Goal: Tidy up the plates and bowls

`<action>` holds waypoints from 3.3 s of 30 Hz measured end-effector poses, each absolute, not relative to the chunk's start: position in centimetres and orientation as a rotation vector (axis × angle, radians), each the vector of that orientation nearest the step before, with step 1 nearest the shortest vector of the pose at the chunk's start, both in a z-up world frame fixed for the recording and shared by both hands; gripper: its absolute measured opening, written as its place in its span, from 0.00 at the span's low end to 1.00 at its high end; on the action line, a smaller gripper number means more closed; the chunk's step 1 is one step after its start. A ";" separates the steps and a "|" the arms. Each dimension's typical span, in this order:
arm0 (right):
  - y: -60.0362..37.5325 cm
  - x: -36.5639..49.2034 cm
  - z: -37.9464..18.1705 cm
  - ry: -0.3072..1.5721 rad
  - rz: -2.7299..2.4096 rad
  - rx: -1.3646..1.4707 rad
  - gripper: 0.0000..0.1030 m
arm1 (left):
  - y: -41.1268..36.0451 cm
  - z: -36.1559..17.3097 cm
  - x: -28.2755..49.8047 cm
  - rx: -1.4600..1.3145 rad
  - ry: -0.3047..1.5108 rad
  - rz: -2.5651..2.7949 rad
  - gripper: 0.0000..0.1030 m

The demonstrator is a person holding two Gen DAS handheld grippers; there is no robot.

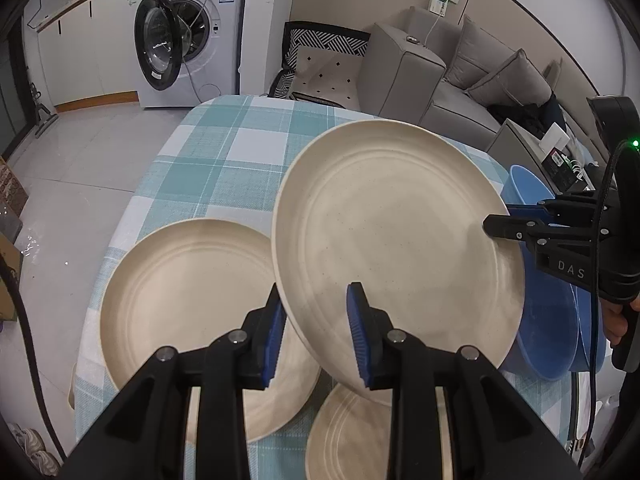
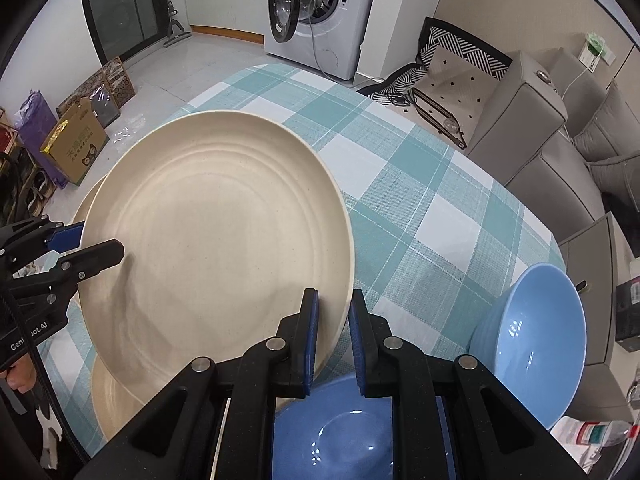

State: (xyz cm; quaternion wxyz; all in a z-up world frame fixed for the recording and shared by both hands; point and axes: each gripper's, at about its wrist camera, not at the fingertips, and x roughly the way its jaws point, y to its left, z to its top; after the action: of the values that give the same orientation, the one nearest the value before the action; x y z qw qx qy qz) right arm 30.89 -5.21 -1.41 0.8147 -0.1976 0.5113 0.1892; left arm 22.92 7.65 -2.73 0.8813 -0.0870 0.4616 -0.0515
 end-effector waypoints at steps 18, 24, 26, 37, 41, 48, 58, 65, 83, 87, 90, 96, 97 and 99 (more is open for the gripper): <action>-5.0 24.8 0.3 1.030 0.402 -0.436 0.15 | 7.9 -2.1 17.6 -0.184 0.913 -0.111 0.28; -5.2 22.9 0.5 1.015 0.401 -0.437 0.15 | 7.8 -2.1 16.1 -0.175 0.899 -0.114 0.28; -5.3 22.3 0.6 1.010 0.400 -0.436 0.15 | 7.8 -2.0 15.5 -0.171 0.894 -0.116 0.28; -5.9 19.0 1.2 0.978 0.402 -0.428 0.15 | 7.4 -1.9 12.8 -0.168 0.874 -0.123 0.28; -5.9 18.1 1.0 0.976 0.402 -0.425 0.15 | 7.4 -2.0 11.9 -0.171 0.867 -0.127 0.28; -5.9 16.7 0.2 0.983 0.403 -0.422 0.15 | 7.4 -2.4 10.4 -0.176 0.872 -0.133 0.28; -5.7 14.6 -0.7 0.988 0.410 -0.432 0.15 | 7.8 -3.0 8.7 -0.192 0.871 -0.133 0.28; -5.7 14.3 -1.2 0.992 0.409 -0.423 0.15 | 7.6 -3.3 8.1 -0.183 0.872 -0.130 0.28; -6.4 13.8 -4.0 1.037 0.386 -0.414 0.15 | 6.7 -5.4 8.0 -0.172 0.911 -0.144 0.28; -6.3 13.9 -4.2 1.041 0.379 -0.419 0.15 | 6.8 -5.6 8.0 -0.177 0.913 -0.149 0.28; -6.3 14.0 -4.5 1.044 0.374 -0.420 0.15 | 6.8 -5.7 8.0 -0.177 0.914 -0.149 0.28; -6.3 14.1 -5.1 1.058 0.367 -0.416 0.15 | 6.8 -6.1 8.2 -0.184 0.924 -0.153 0.28; -6.3 14.1 -5.2 1.060 0.366 -0.416 0.15 | 6.8 -6.2 8.2 -0.185 0.928 -0.153 0.28; -6.3 14.2 -5.4 1.064 0.361 -0.420 0.15 | 6.8 -6.4 8.4 -0.183 0.932 -0.154 0.28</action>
State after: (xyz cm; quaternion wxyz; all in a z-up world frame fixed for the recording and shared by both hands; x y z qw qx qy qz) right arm 14.18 -6.26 -5.43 0.8256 -0.1975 0.5005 0.1701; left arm 8.45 6.77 -6.36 0.8866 -0.0882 0.4480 -0.0742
